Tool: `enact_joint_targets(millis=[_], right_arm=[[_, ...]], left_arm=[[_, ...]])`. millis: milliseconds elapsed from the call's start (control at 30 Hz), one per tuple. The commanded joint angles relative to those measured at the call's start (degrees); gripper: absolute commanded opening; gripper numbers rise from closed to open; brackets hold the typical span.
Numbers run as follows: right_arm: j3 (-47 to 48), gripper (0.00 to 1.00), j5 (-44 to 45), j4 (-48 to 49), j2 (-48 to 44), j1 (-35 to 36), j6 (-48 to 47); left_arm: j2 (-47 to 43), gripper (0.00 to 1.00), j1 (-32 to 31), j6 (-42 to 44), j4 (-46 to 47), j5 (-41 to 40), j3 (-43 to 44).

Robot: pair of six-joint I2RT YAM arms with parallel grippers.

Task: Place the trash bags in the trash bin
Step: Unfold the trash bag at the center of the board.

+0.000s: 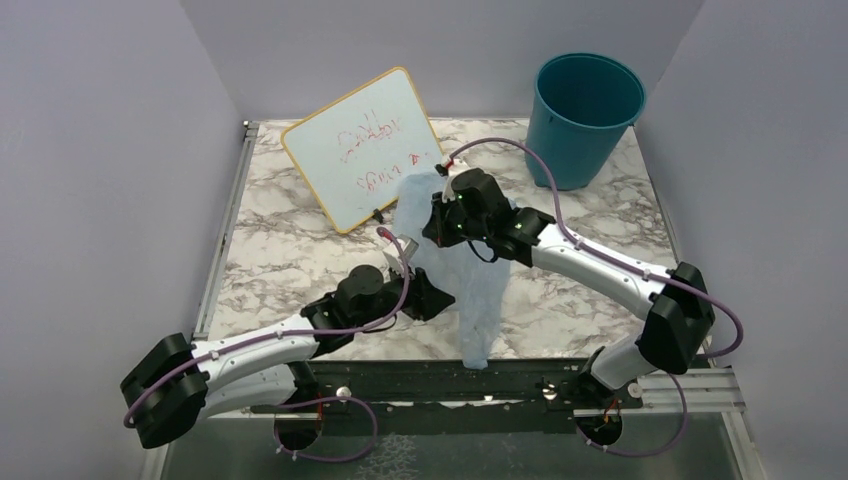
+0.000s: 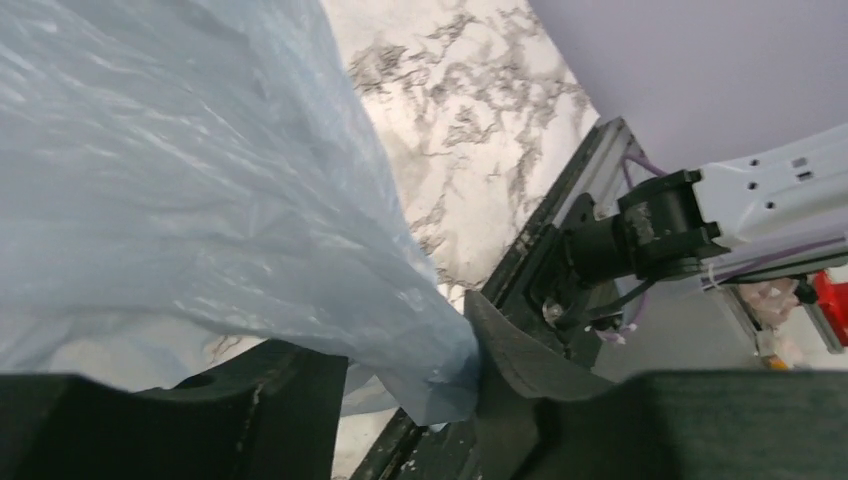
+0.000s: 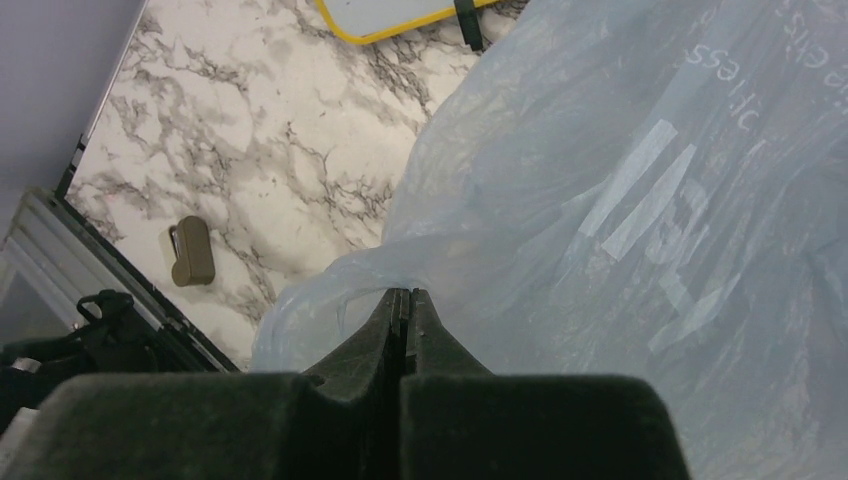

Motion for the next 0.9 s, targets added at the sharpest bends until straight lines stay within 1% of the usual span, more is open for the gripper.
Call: enact_joint_targets(millis=[0,33,100,133,167,233,300,367,400,467,533,600,667,700,767,867], right_arm=[[-3.3,0.01,2.4,-1.2,-4.0,-0.4,1.5],[-3.4,0.01,3.2,-1.5,-4.3,-0.5,0.9],[-3.2,0.01,4.5,-2.7,-4.5,-0.6,-0.5],[-3.4,0.01,5.4,-3.1,-4.7,-0.5,-1.4],[-3.6,0.01,6.8,-3.6,-4.8,-0.6,-2.4],[-3.7,0.01,9.3,-5.0,-5.7,-0.8,-3.6],[-4.0,0.01,9.2,-5.0,-7.0,-0.9,-5.8],[-4.7,0.01,5.0,-3.9,-8.2,-0.9,-8.6],[-4.2,0.02,2.6,-4.6,-8.3,-0.9,-10.1],[-2.9,0.11,0.7,-8.5,-8.4,-0.9,-10.4],[-2.7,0.20,1.3,-12.1,-10.2,-0.9,-7.0],[-5.9,0.40,0.2,-10.3,-14.5,-0.9,-1.0],[-11.3,0.63,-4.0,-4.6,-19.9,-0.9,4.7],[-14.1,0.70,-5.4,-1.4,-22.2,-0.9,8.2],[-19.6,0.75,-8.3,4.7,-26.5,-0.9,15.6],[-28.4,0.77,-12.8,14.8,-28.9,-0.9,27.9]], left_arm=[[-2.6,0.41,-2.5,0.5,6.2,0.6,-1.0],[-3.7,0.30,-2.8,0.3,6.2,1.6,-1.9],[-6.6,0.04,-3.1,-1.4,5.4,3.2,-4.0],[-8.3,0.00,-3.2,-1.6,1.7,2.9,-4.0],[-10.8,0.00,-3.2,-1.7,-3.5,1.3,-2.8],[-14.5,0.00,-3.2,-1.1,-17.1,-4.6,1.2],[-17.5,0.00,-3.2,0.4,-27.6,-9.8,5.2],[-19.4,0.00,-3.1,1.9,-33.8,-13.4,8.1],[-19.9,0.00,-3.1,2.5,-35.5,-14.0,9.2],[-20.0,0.00,-3.1,3.6,-36.6,-12.4,10.2],[-19.1,0.00,-3.1,3.3,-36.4,-10.4,10.0],[-18.5,0.00,-3.1,2.5,-35.5,-9.3,8.9],[-18.7,0.00,-3.1,2.2,-33.5,-8.0,7.1],[-19.0,0.00,-3.1,2.0,-32.0,-7.4,6.1],[-19.6,0.00,-3.1,1.8,-28.8,-5.6,4.6],[-19.6,0.00,-3.2,2.3,-25.5,-2.5,3.7]])
